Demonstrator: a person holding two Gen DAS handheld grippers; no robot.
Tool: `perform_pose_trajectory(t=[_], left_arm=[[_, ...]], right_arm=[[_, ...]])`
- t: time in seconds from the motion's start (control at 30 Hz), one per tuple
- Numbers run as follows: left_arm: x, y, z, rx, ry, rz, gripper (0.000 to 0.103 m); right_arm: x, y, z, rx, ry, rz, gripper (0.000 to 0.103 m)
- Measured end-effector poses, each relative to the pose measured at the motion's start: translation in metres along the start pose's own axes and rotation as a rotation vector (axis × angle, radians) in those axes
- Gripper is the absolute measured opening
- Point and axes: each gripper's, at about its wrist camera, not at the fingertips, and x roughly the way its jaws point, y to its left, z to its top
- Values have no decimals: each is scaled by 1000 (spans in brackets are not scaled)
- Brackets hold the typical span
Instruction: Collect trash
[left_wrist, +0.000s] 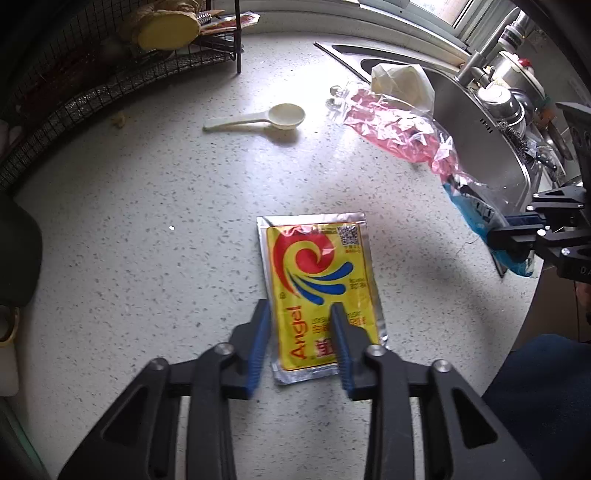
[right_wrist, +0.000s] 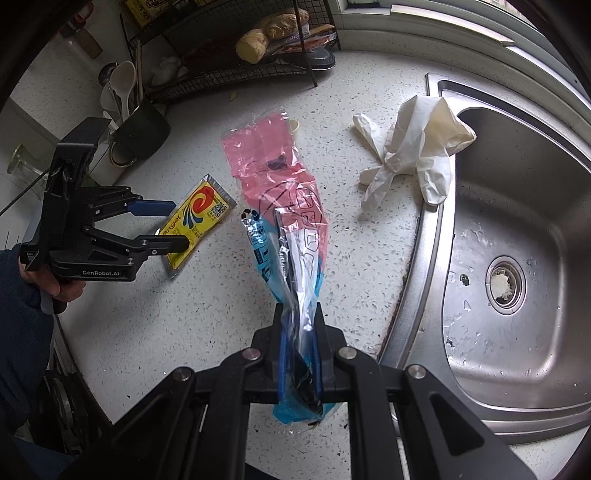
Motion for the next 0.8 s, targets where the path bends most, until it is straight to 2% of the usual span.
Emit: perform_pose_trajectory(t=[0.07,0.17,0.43,0.8], left_arm=[[3,2,1,-66,6,-53,3],[2,0,-3,-102,-16,-48,2],[4,-25,-6,-72,-19,35,1],[-34,-71,4,-47,-98,54,0]], right_arm=[[1,0,0,1,2,1,10],[2,-1,-1,1,1,2,10],[0,-8,-4,8,-3,11,10],[-17,-16,-8,1,-47,20,10]])
